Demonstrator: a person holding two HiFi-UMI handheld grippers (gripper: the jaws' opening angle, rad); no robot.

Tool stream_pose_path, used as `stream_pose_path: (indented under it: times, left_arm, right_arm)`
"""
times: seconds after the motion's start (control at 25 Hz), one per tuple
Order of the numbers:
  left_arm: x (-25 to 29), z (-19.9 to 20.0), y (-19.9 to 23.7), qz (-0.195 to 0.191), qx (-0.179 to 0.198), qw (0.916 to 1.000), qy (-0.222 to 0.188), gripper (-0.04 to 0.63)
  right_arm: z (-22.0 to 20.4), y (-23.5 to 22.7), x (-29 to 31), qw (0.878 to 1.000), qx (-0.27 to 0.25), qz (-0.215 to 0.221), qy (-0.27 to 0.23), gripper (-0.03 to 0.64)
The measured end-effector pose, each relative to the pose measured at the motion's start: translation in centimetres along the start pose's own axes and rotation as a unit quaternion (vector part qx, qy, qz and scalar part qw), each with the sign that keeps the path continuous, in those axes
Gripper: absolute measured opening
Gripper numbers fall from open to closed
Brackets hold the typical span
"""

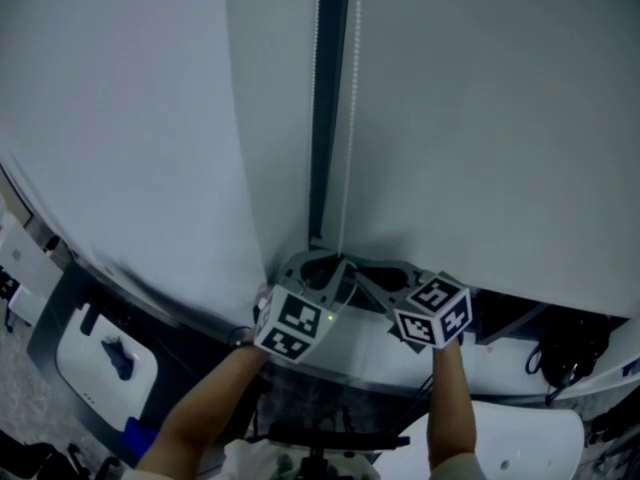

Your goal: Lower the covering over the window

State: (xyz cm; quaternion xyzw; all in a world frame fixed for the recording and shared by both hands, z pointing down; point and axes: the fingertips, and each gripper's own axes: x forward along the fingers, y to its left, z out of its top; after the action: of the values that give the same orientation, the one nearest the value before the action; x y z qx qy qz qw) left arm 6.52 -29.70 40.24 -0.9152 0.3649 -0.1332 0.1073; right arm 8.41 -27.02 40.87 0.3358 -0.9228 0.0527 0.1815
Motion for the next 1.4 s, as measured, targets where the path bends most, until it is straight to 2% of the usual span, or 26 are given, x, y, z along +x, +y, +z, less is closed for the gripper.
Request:
stream_pose_path:
  times: [0.08,0.2,0.28,0.4,0.48,0.56,0.72,0.76,0.8,0.92,1.08,1.16,1.4]
  left_arm:
    - [0.2,-0.5,-0.6,-0.002,0.003,1.0,0.002,0.021]
    - [0.7,-1.0,-1.8,-0.011,0.001,0.9999,0.003,0.021]
    - [0.9,-1.2,-2.4,-0.017,0.0,0.9999,0.001,0.021]
    - [1.1,-1.0,-3.2,-0.025,0.004,0.9997,-0.002,0.021]
    - [1.5,-1.0,-3.9,-0.033,0.006,0.9994,-0.004,0.021]
    - [1.8,-1.0,-4.4,-0.039,0.008,0.9992,-0.004,0.021]
    - [1.7,-1.0,-4.5,-0.042,0.012,0.999,-0.004,0.021]
    - [1.6,-1.0,-4.5,-0.041,0.01,0.9991,-0.005,0.021]
    - [1.6,-1.0,-4.4,-0.039,0.008,0.9992,-0.006,0.021]
    - [1.5,-1.0,-4.2,-0.041,0.002,0.9992,-0.003,0.021]
    - [1.6,-4.4,-6.0,-0.069,0.014,0.996,0.056,0.021]
    - [1.3,-5.1,-6.4,-0.073,-0.007,0.9954,0.062,0.021]
    - [0.0,-2.8,-4.1,-0.091,-0.137,0.9855,0.04,0.021]
  right_arm:
    - [3.0,-0.4,-2.5,0.998,0.028,0.015,-0.058,0.023]
    - [8.5,-0.4,-5.6,0.987,0.046,0.03,-0.151,0.023]
    - [11.3,-0.8,-6.4,0.982,0.032,0.006,-0.185,0.066]
    - [14.4,-1.6,-6.0,0.978,-0.005,-0.044,-0.201,0.101]
    - [16.4,-1.0,-6.0,0.976,-0.017,-0.032,-0.214,0.15]
    - [18.0,-0.1,-6.0,0.975,-0.035,-0.019,-0.219,0.166]
    - [20.0,0.2,-5.4,0.972,-0.099,-0.049,-0.207,0.169]
    - [20.3,0.2,-5.5,0.97,-0.109,-0.058,-0.207,0.141]
    - [20.5,0.2,-5.5,0.969,-0.116,-0.066,-0.209,0.04]
    - [20.9,0.3,-5.6,0.965,-0.12,-0.074,-0.22,0.015]
    - [21.2,-0.3,-6.2,0.959,-0.138,-0.107,-0.225,0.012]
    - [21.2,-0.5,-6.2,0.956,-0.147,-0.119,-0.224,0.013]
    - [21.3,-0.5,-5.8,0.952,-0.156,-0.127,-0.231,0.012]
